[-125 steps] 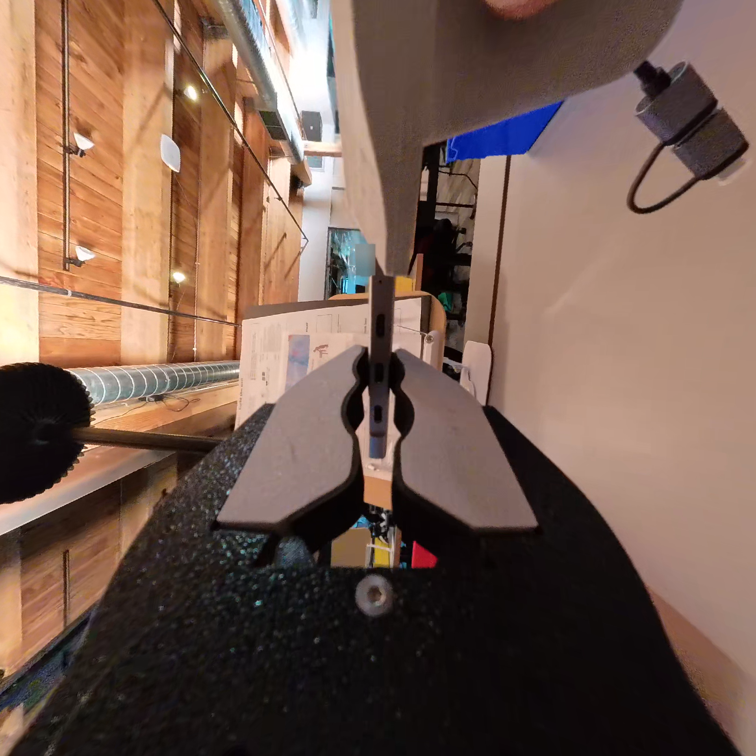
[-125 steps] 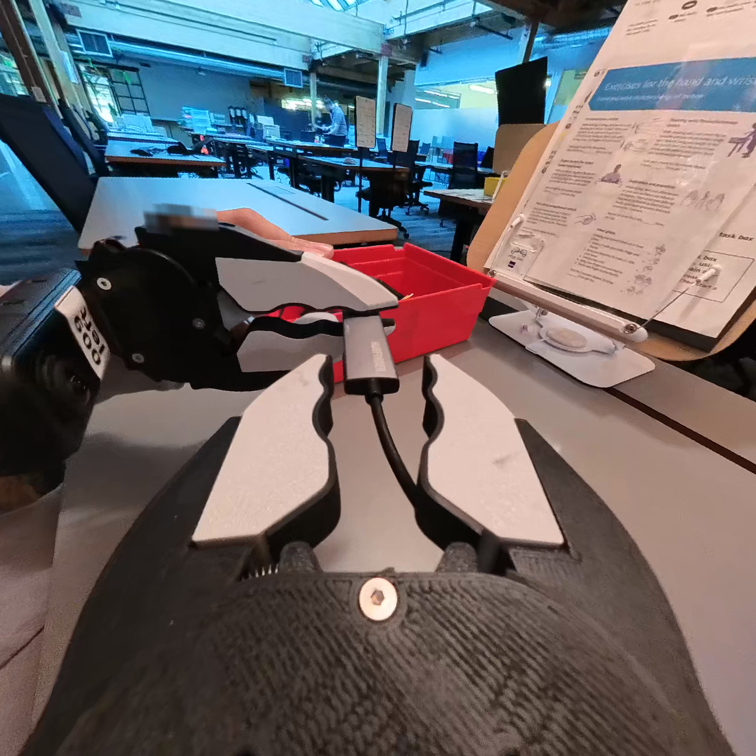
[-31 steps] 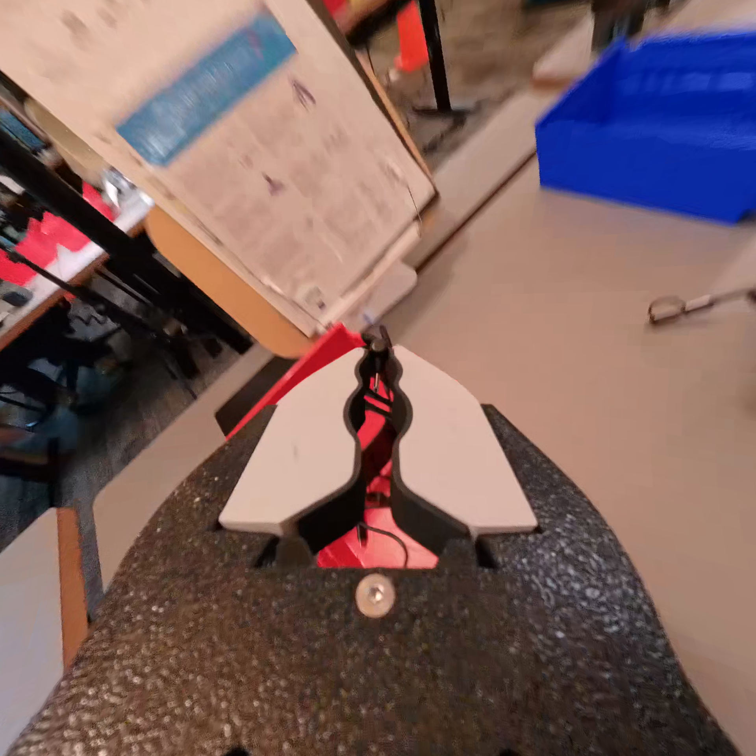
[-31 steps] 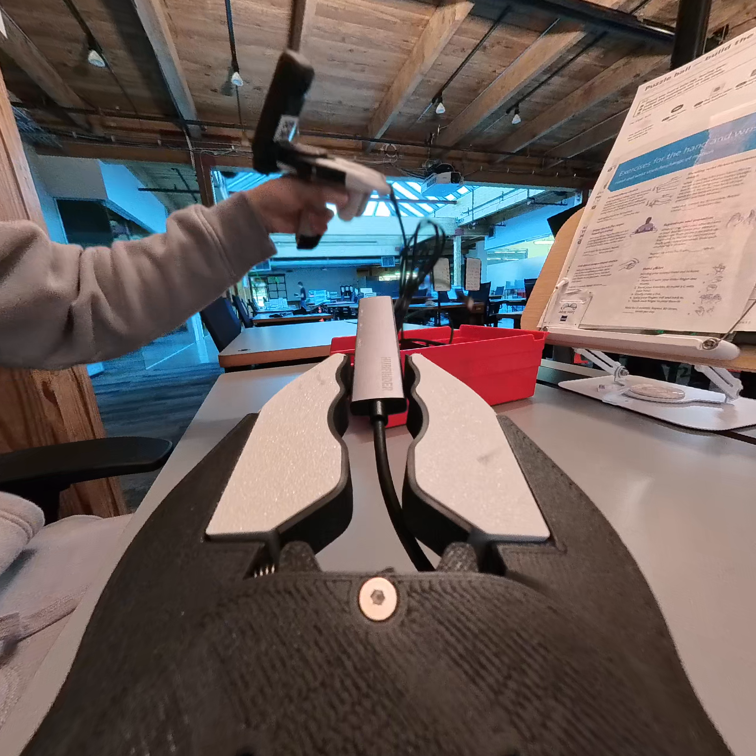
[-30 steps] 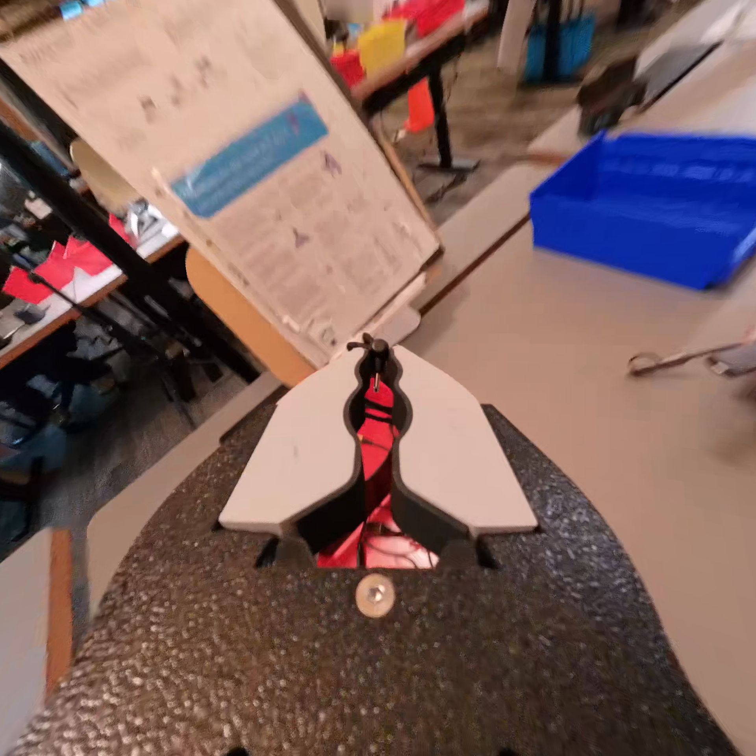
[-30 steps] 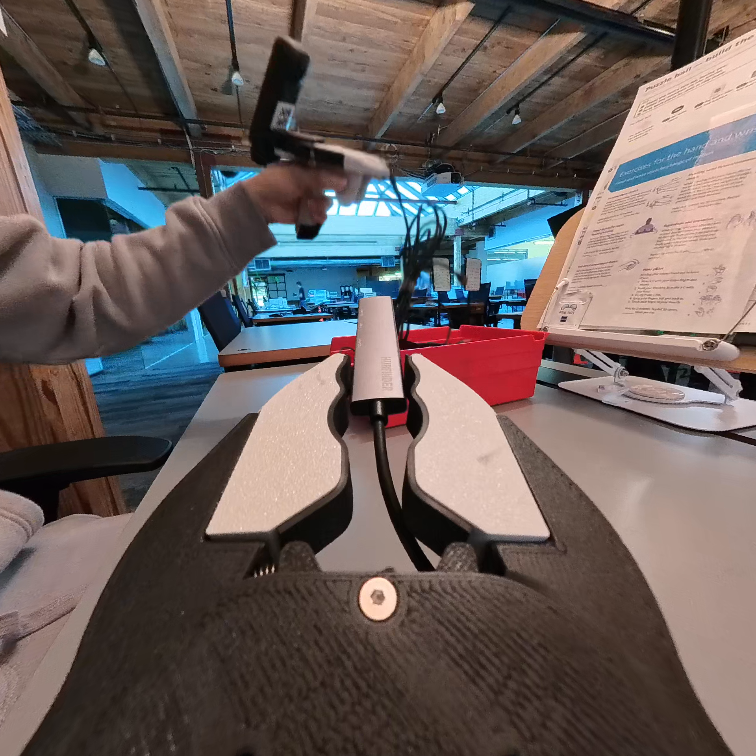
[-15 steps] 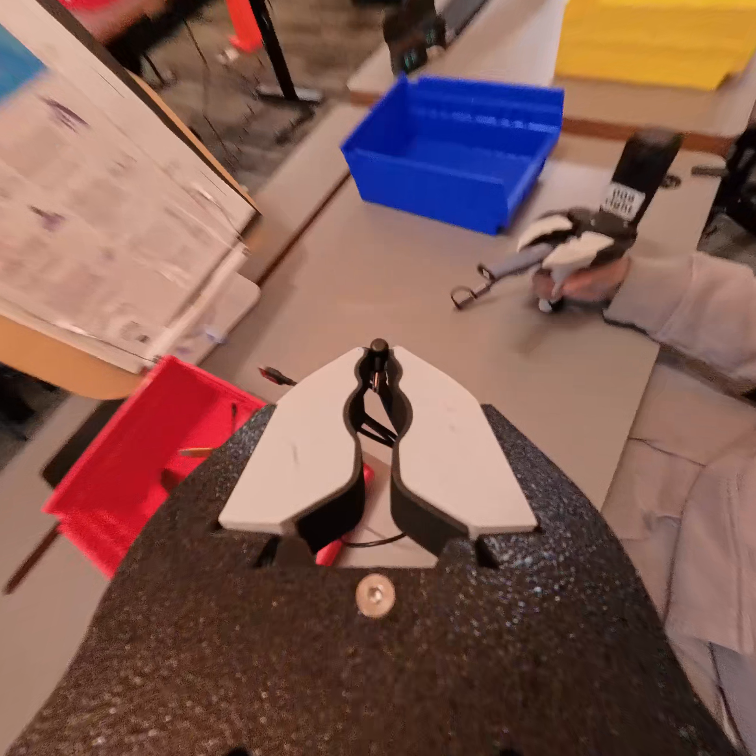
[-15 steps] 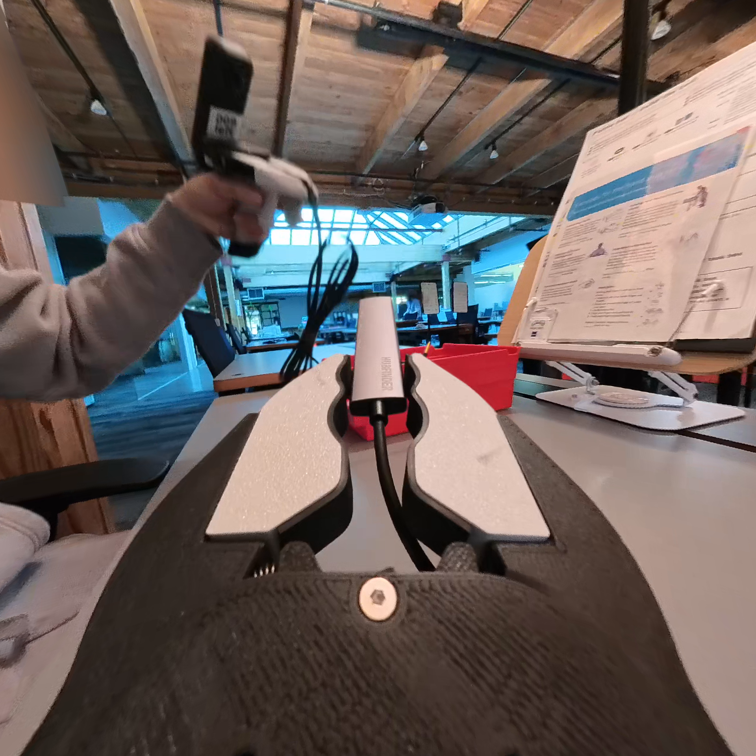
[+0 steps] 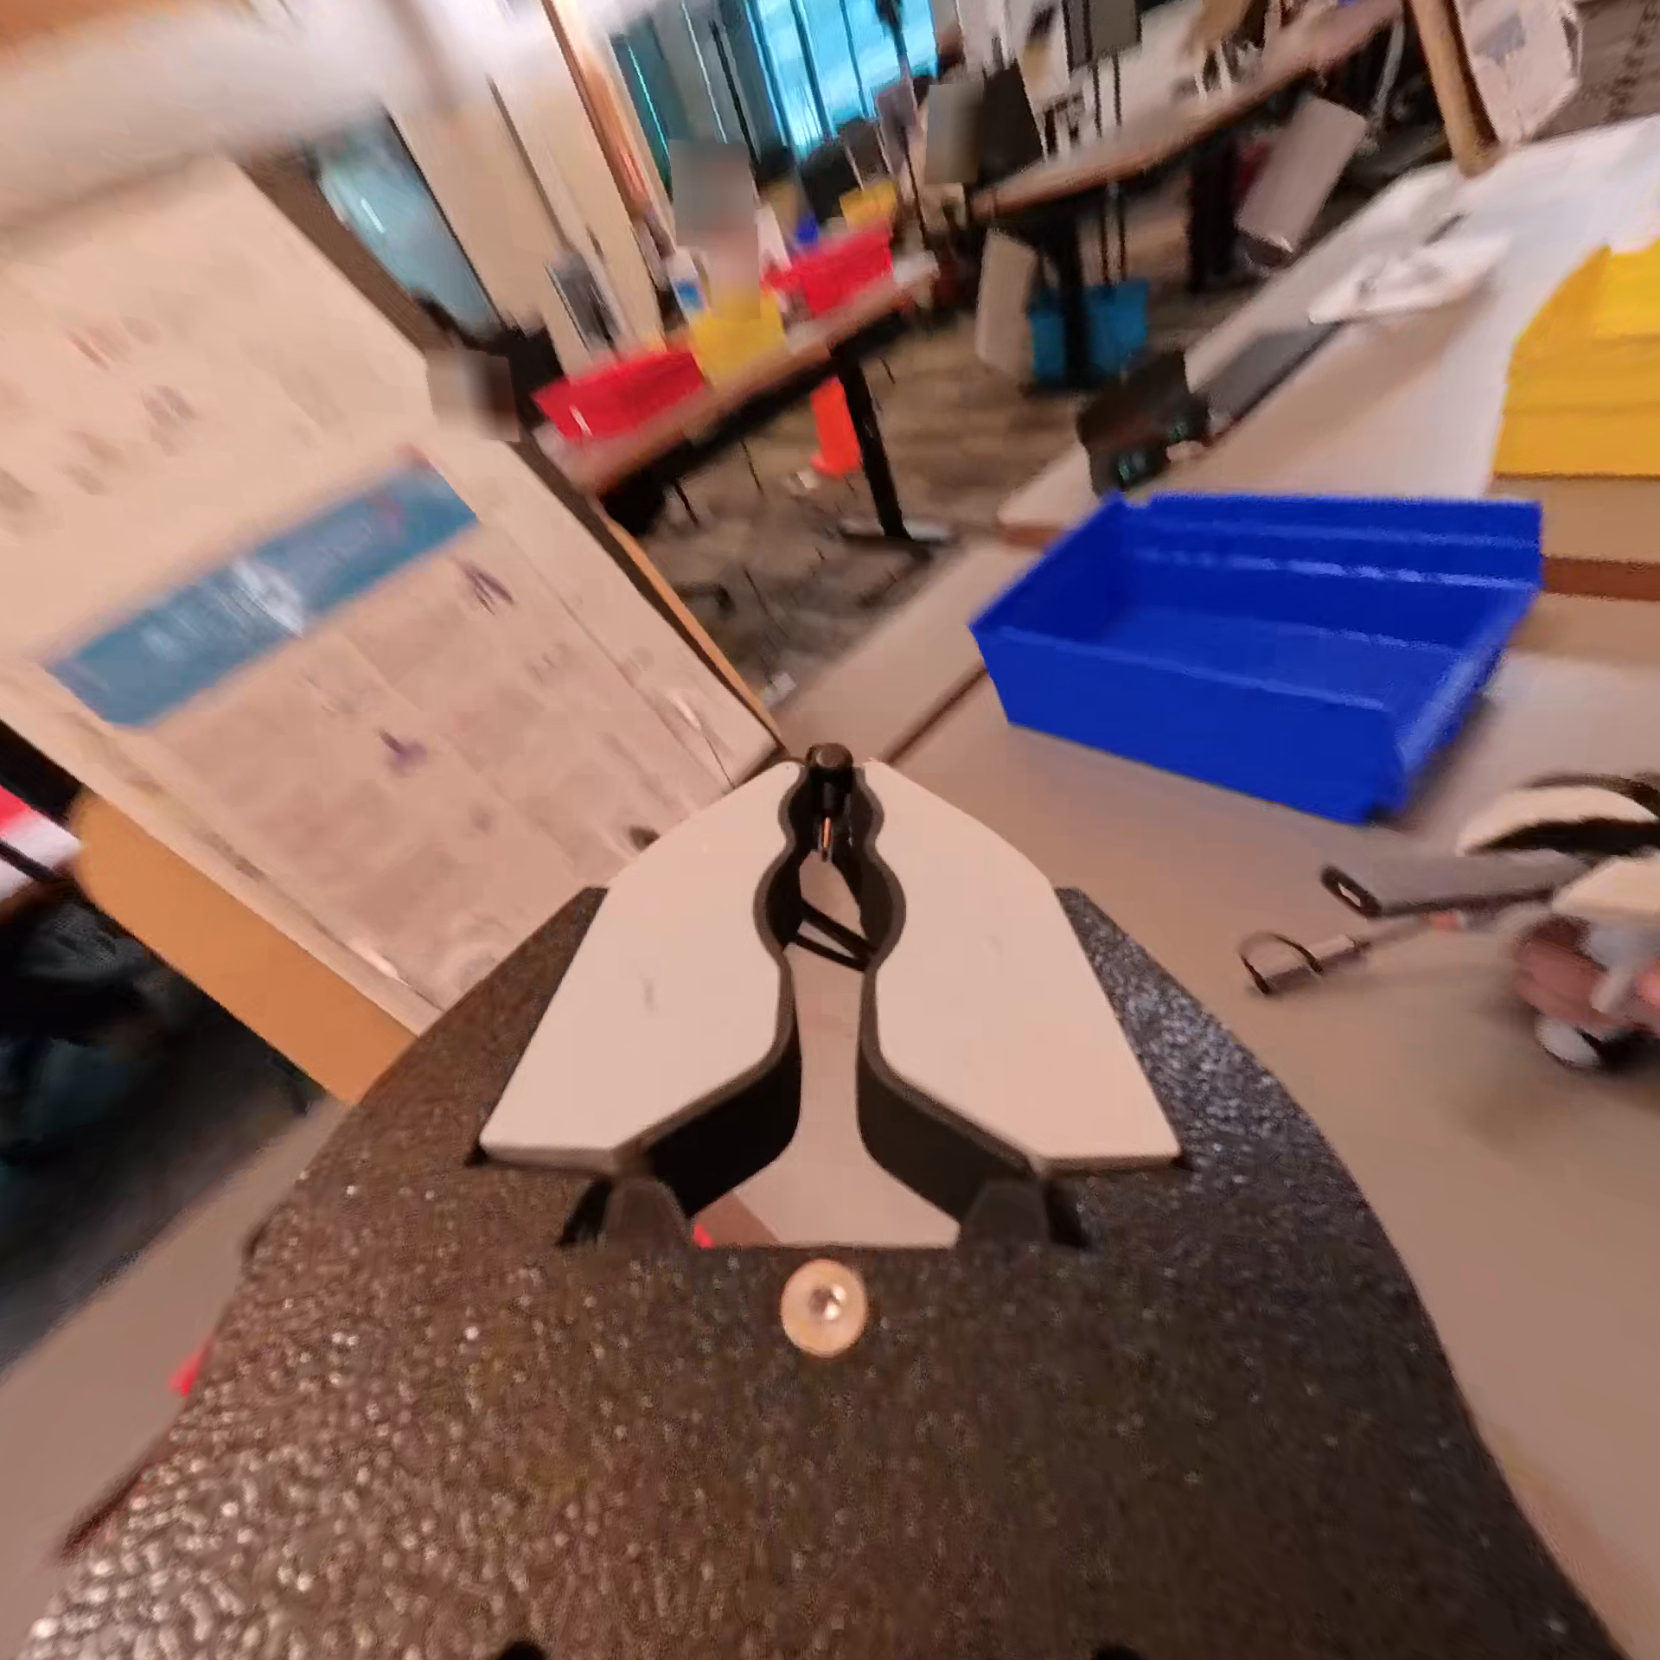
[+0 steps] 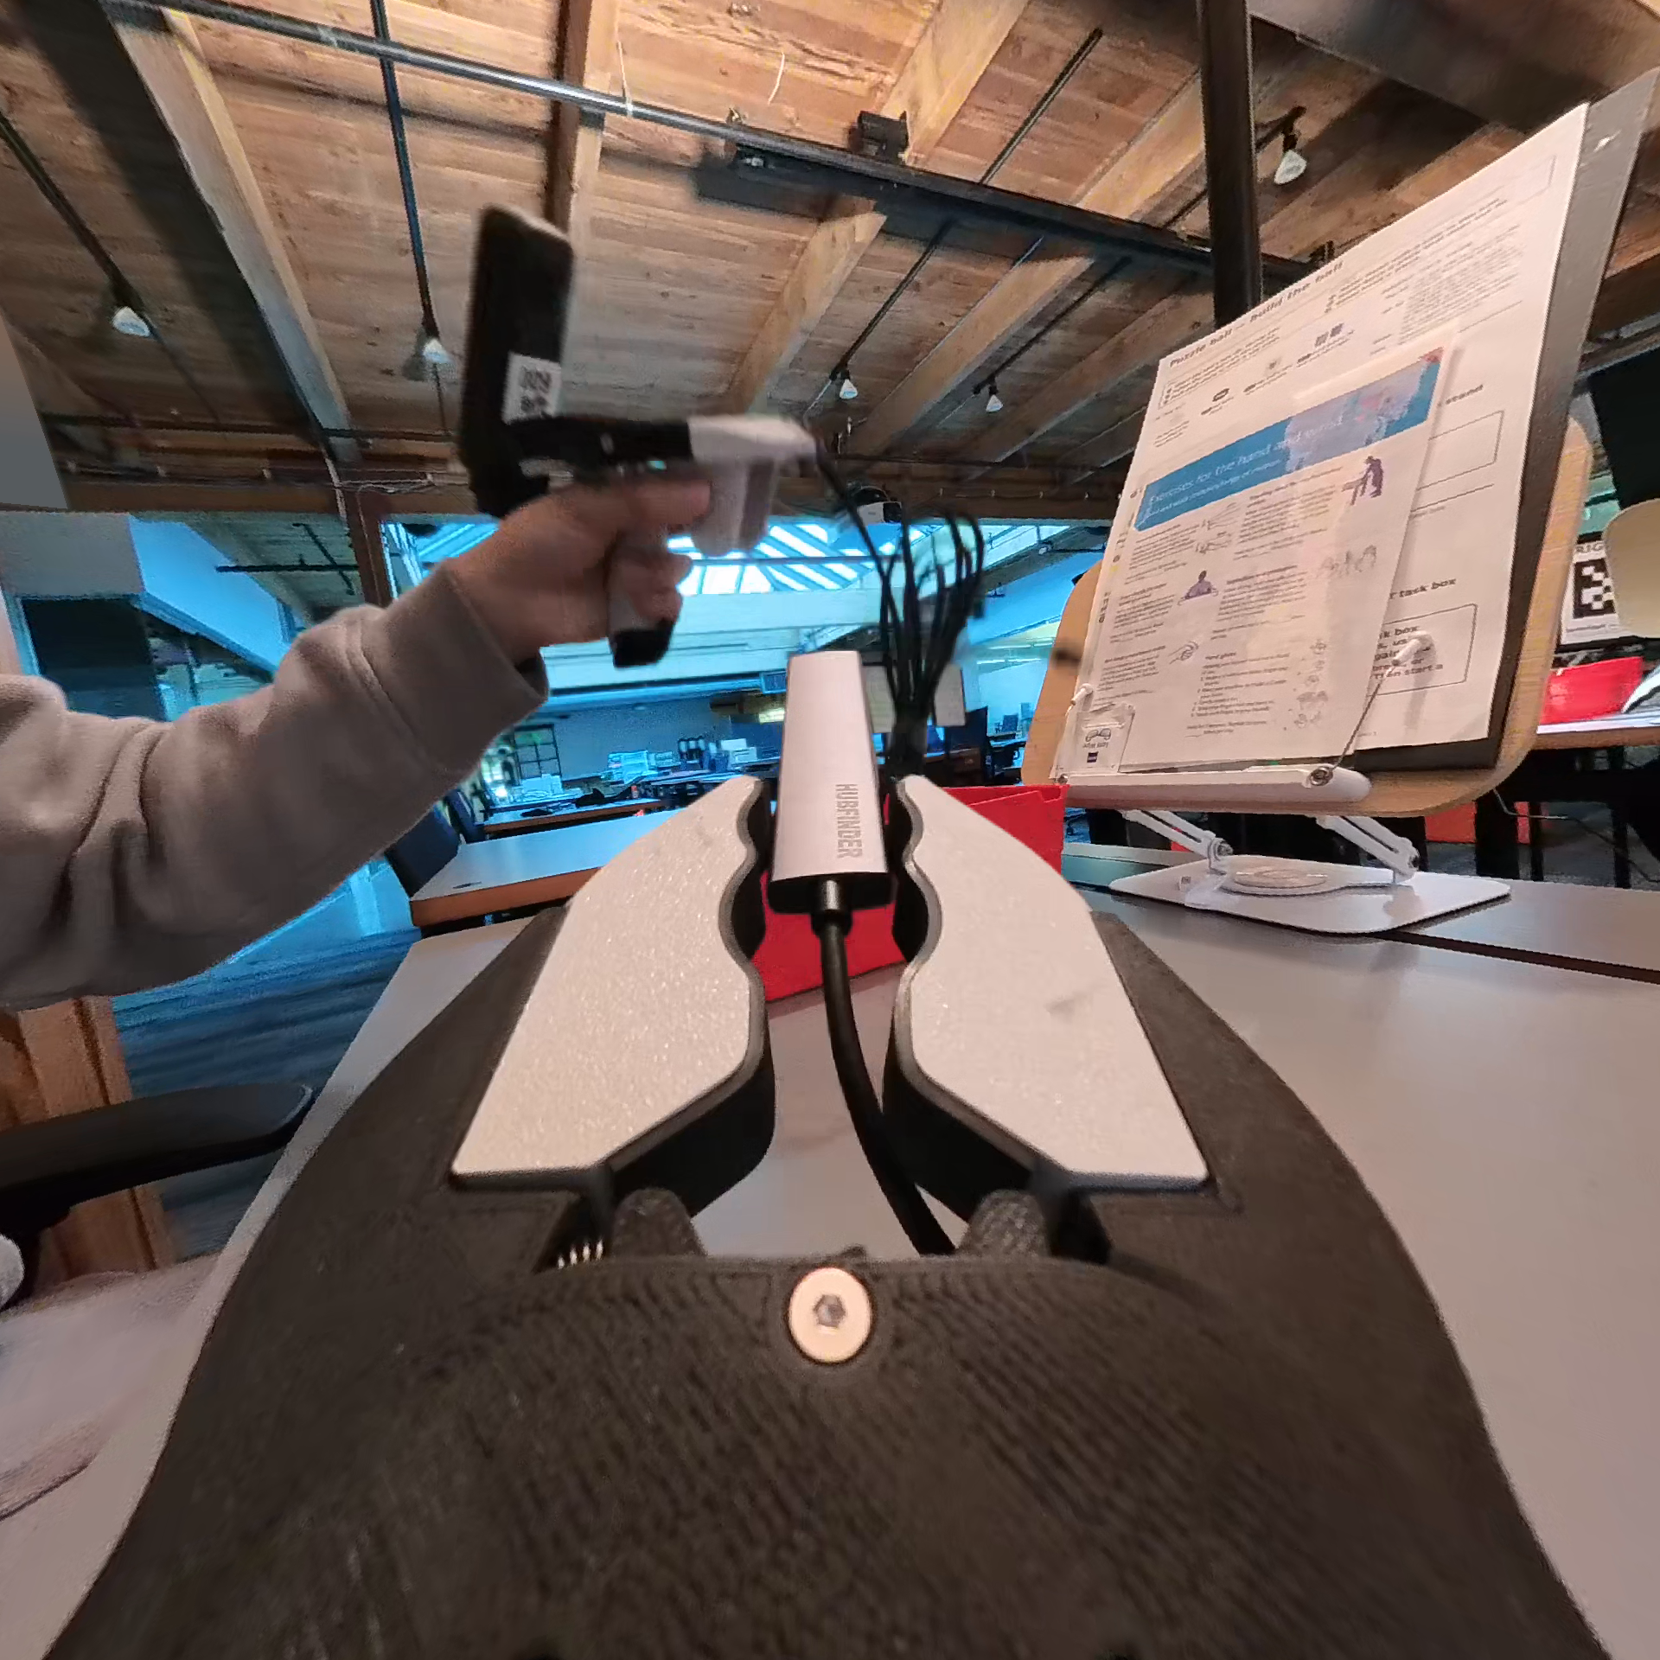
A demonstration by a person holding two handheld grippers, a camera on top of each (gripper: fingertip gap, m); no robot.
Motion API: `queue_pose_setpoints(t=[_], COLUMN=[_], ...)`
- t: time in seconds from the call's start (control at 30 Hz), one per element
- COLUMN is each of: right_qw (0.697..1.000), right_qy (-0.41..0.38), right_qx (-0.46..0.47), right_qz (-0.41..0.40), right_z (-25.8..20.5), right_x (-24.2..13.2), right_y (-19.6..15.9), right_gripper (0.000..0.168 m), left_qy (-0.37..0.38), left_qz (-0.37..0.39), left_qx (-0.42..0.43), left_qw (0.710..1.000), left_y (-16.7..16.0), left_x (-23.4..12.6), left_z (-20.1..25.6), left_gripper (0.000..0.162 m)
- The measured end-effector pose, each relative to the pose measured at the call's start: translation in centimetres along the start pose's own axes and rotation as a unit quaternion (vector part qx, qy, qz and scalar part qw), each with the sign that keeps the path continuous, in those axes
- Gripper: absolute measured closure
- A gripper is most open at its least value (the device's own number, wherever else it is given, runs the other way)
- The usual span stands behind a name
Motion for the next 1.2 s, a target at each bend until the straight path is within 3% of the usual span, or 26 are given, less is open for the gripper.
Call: queue_pose_setpoints(t=[0.1, 0.17, 0.33, 0.5, 0.63, 0.77, 0.87, 1.0, 1.1, 1.2], right_qw=[1.000, 1.000, 0.998, 0.998, 0.999, 0.999, 0.999, 0.999, 0.999, 0.999], right_qy=[-0.013, -0.027, -0.049, -0.048, -0.043, -0.041, -0.038, -0.035, -0.033, -0.031], right_qx=[0.001, 0.006, 0.012, 0.012, 0.009, 0.010, 0.010, 0.009, 0.008, 0.006], right_qz=[0.004, 0.011, 0.028, 0.026, 0.020, 0.020, 0.021, 0.018, 0.015, 0.013], right_z=[0.3, 0.6, 1.1, 1.1, 1.0, 0.9, 0.8, 0.7, 0.7, 0.7], right_x=[-0.1, -0.3, -0.9, -0.9, -0.7, -0.6, -0.6, -0.6, -0.5, -0.4], right_y=[0.1, 0.2, 0.4, 0.4, 0.3, 0.3, 0.3, 0.2, 0.2, 0.2], right_gripper=[0.144, 0.144, 0.144, 0.144, 0.144, 0.144, 0.143, 0.144, 0.144, 0.144], left_qy=[0.015, 0.004, -0.041, -0.026, -0.016, -0.074, -0.120, -0.119, -0.029, 0.058], left_qz=[0.049, 0.041, 0.034, -0.001, -0.050, -0.090, -0.082, -0.052, -0.139, -0.247], left_qx=[0.060, 0.094, 0.170, 0.256, 0.295, 0.286, 0.248, 0.184, 0.192, 0.263], left_qw=[0.997, 0.995, 0.984, 0.966, 0.954, 0.951, 0.958, 0.974, 0.971, 0.931], left_y=[2.3, 1.5, -6.5, -14.4, -17.2, -18.3, -17.3, -14.3, -15.0, -18.1], left_x=[-1.2, -0.4, 2.6, 2.5, 2.4, 3.3, 3.2, 1.9, 1.9, 2.8], left_z=[1.3, 3.1, 9.5, 17.0, 20.6, 22.3, 22.0, 17.7, 11.8, 7.7], left_gripper=[0.155, 0.155, 0.155, 0.155, 0.154, 0.150, 0.135, 0.132, 0.133, 0.136])
Point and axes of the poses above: each gripper's, where its closed fingertips meet, x out along the fingers, y out of its top, z = x × y across the jaws, the point moved 5 cm from there along -x, back along the fingers, and after that the axes turned 15 degrees about -z, right-handed, at the moved point
